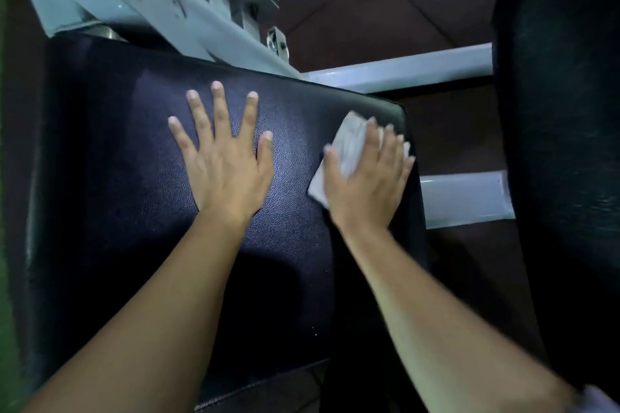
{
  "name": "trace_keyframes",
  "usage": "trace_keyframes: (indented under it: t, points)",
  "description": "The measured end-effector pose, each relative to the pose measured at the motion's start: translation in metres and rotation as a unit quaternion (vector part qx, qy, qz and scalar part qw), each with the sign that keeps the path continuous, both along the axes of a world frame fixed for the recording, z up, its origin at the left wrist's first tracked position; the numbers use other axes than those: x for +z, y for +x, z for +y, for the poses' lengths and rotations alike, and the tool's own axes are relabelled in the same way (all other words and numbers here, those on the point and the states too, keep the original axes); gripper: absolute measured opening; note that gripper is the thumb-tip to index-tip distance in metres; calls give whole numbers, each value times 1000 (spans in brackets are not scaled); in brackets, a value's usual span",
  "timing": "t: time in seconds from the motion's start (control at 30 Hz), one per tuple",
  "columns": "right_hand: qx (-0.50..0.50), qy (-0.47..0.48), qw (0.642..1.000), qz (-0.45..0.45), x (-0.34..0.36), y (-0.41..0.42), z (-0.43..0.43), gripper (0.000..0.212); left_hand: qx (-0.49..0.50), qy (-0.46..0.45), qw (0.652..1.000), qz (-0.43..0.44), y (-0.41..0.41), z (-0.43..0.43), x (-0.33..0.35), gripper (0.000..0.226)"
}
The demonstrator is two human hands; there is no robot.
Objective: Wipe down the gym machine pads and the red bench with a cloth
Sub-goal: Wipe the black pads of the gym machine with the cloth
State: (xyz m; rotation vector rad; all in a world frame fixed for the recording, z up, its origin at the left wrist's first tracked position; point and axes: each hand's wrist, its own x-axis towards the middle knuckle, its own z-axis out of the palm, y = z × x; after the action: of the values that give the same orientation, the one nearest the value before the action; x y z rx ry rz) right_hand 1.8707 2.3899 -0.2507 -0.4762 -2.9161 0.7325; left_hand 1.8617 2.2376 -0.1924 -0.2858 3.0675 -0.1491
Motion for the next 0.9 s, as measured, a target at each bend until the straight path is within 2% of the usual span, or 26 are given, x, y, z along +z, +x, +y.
trace_keyframes:
  t: [0.07, 0.13, 0.27, 0.37, 0.43, 0.53, 0.57, 0.67, 0.77, 0.83, 0.9]
  points:
    - [-62, -32, 998, -6, -4, -41, 9, 77, 3, -2, 1000, 0, 1, 0, -1, 56]
    - [-62, -38, 997, -21, -7, -60, 15, 76, 6, -7, 1000, 3, 0, 1, -3, 57]
    - [43, -19, 999, 17, 0, -11, 7, 70, 8, -4, 1000, -1, 0, 2, -3, 57]
    - [105, -24, 994, 3, 3, 46, 14, 71, 12, -1, 1000, -13, 0, 2, -1, 57]
    - [69, -19, 997, -28, 0, 49, 31, 74, 11, 5, 1000, -15, 1, 2, 1, 57]
    - [-55, -52, 993, -91, -7, 24, 45, 74, 5, 17, 1000, -5, 0, 2, 2, 57]
    - [-50, -50, 994, -89, -5, 24, 42, 73, 6, 21, 1000, 0, 1, 2, 2, 56]
    - [90, -35, 995, -24, 9, 64, 20, 71, -3, 37, 999, 12, 3, -2, 3, 54]
    - [219, -36, 975, -7, 15, 118, 13, 72, -13, 56, 998, 27, 18, -2, 6, 53]
    - [225, -30, 974, -8, 11, 124, 30, 74, 12, 75, 996, 39, 44, 0, 10, 53]
    - [149, -29, 988, -16, 1, 111, 51, 76, 45, 83, 995, 35, 82, 2, 17, 54]
